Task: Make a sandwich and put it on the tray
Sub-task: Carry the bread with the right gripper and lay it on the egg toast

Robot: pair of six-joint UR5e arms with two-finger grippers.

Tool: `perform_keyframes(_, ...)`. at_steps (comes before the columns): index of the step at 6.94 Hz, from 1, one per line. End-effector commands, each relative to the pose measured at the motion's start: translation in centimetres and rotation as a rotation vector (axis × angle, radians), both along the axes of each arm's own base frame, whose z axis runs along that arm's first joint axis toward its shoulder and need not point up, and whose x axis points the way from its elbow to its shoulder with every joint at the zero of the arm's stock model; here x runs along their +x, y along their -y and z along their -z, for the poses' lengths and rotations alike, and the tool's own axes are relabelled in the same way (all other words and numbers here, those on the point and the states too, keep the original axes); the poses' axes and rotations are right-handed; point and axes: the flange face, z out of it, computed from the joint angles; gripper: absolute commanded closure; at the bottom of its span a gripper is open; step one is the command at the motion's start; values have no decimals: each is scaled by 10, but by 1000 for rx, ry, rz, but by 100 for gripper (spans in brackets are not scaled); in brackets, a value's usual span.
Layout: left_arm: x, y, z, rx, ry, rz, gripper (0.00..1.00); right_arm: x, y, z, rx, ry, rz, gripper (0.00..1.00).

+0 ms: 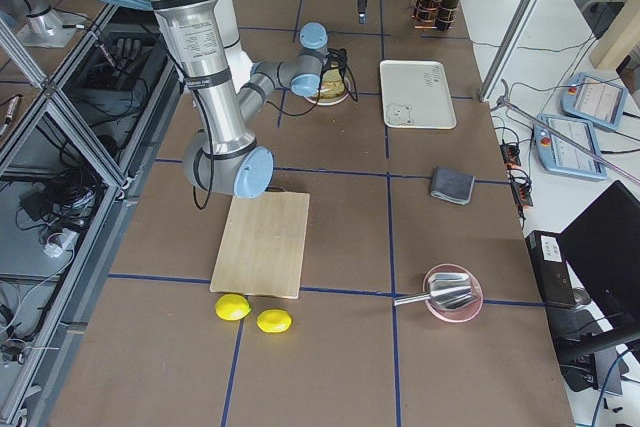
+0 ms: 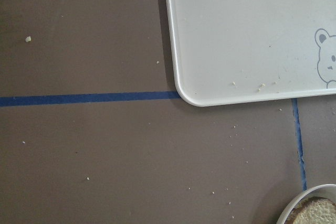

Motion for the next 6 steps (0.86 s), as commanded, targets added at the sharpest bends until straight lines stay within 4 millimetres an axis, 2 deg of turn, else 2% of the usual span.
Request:
perform_keyframes(1, 0, 0, 0, 0, 0, 0, 0, -29, 7, -6, -7, -35, -4, 100)
perform_keyframes(2, 1, 0, 0, -3, -2, 0, 0, -30, 6, -7, -10, -39, -3, 100)
perform_keyframes(3, 2, -1, 0, -4, -1, -1, 0, -32, 6, -10, -13, -44, 0, 27)
perform_keyframes(4, 8, -2, 2, -4, -2, -10, 0, -28, 10, -9, -10, -42, -9, 0)
perform_keyframes(5, 22, -11, 4, -3, -4, -36, 0, -14, 25, -7, -21, -37, -19, 0)
perform_keyframes(6, 45, -28, 6, -20, -3, -59, 0, 18, 57, -4, -76, -49, -8, 0)
